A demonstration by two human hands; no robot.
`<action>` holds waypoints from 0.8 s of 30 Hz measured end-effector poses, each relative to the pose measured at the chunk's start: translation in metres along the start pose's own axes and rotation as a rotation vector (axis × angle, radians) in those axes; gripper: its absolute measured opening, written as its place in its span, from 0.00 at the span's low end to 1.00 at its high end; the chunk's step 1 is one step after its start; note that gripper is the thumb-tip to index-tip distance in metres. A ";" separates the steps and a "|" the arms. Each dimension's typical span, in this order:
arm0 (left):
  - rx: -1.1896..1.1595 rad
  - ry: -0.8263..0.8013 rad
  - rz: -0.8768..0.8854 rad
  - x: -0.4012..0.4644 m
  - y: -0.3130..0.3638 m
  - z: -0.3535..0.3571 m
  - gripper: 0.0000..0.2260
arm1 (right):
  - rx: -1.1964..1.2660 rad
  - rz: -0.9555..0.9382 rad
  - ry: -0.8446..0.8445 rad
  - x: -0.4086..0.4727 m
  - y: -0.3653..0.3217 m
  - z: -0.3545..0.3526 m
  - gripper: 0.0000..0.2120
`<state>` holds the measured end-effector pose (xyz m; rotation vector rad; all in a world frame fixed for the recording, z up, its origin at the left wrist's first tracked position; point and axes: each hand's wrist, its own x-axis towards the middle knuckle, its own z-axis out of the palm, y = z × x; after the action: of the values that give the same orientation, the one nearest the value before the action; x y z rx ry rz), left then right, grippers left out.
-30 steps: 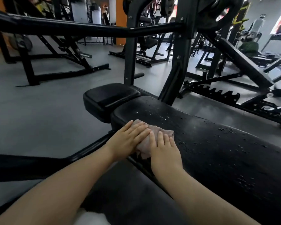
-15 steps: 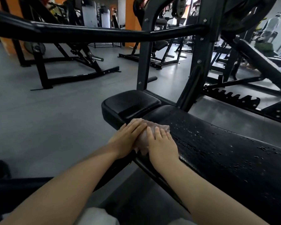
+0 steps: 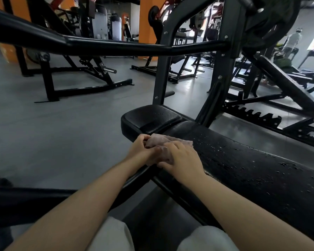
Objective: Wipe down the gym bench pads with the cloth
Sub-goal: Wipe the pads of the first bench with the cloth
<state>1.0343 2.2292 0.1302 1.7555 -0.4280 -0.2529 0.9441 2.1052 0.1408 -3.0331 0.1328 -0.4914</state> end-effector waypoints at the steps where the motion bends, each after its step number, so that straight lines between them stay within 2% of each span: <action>1: -0.059 0.001 -0.012 -0.002 0.005 0.001 0.17 | 0.045 -0.004 0.023 0.001 -0.004 -0.002 0.28; 4: -0.173 -0.003 -0.046 -0.007 0.021 0.001 0.13 | 0.198 0.051 0.112 0.003 -0.015 -0.012 0.23; 9: -0.375 -0.004 -0.023 -0.017 0.051 0.004 0.07 | 0.496 0.281 0.163 0.009 -0.005 -0.030 0.08; 11: -0.236 0.033 0.100 -0.018 0.056 0.004 0.10 | 0.579 0.283 0.198 0.010 0.001 -0.043 0.08; 13: -0.001 0.068 0.243 -0.018 0.058 0.001 0.16 | 0.641 0.260 0.192 0.011 0.006 -0.057 0.10; 15: 0.203 0.050 0.297 -0.019 0.058 -0.001 0.20 | 0.715 0.226 0.168 0.011 0.008 -0.071 0.13; 17: 0.317 0.086 0.353 -0.020 0.059 -0.003 0.11 | 0.742 0.199 0.136 0.007 0.011 -0.082 0.15; 18: 0.313 0.106 0.380 -0.021 0.060 -0.004 0.07 | 0.743 0.198 0.127 0.005 0.013 -0.087 0.16; 19: 0.278 0.100 0.382 -0.021 0.062 -0.005 0.08 | 0.747 0.209 0.127 0.001 0.014 -0.091 0.16; 22: 0.139 -0.068 0.322 -0.032 0.078 -0.009 0.08 | 0.737 0.251 0.140 -0.008 0.021 -0.101 0.17; 24: 0.134 -0.138 0.342 -0.037 0.086 -0.007 0.08 | 0.747 0.246 0.094 -0.013 0.022 -0.106 0.16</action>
<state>0.9906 2.2352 0.2129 1.7663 -0.8518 -0.1028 0.8966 2.0786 0.2357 -2.2316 0.2555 -0.5156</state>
